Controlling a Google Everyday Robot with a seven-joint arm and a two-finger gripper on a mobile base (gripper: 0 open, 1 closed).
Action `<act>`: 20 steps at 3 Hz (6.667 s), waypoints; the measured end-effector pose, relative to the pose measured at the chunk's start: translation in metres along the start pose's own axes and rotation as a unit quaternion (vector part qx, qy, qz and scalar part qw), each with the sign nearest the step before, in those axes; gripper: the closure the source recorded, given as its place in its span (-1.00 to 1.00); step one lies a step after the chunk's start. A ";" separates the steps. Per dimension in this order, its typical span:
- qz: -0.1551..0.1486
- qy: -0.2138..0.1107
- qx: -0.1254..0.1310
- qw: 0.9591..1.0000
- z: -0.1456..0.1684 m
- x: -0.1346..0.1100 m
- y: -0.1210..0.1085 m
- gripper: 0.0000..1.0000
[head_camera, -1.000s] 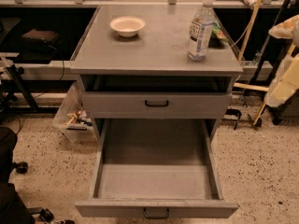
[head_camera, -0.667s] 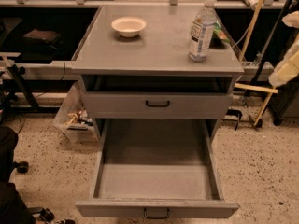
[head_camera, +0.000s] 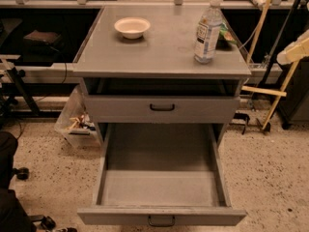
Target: Place blue plastic bottle into middle drawer
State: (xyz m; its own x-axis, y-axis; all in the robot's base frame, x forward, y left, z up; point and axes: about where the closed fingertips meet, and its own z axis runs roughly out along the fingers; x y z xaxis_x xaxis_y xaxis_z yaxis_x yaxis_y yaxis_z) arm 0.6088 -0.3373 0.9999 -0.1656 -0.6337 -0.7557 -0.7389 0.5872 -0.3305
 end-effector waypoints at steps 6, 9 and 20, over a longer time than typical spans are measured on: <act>0.057 -0.159 -0.058 0.984 0.222 -0.084 -0.021 -1.00; 0.057 -0.159 -0.058 0.984 0.222 -0.085 -0.021 -0.16; -0.033 -0.191 0.008 0.981 0.107 0.008 0.179 1.00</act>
Offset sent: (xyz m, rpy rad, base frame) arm 0.0236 0.0086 -0.0024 0.0724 -0.0476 0.0296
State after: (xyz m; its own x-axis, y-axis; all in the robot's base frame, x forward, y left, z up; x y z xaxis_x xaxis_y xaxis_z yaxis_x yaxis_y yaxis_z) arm 0.5450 -0.1828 0.8739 0.1412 -0.4380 -0.8878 -0.7285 0.5613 -0.3928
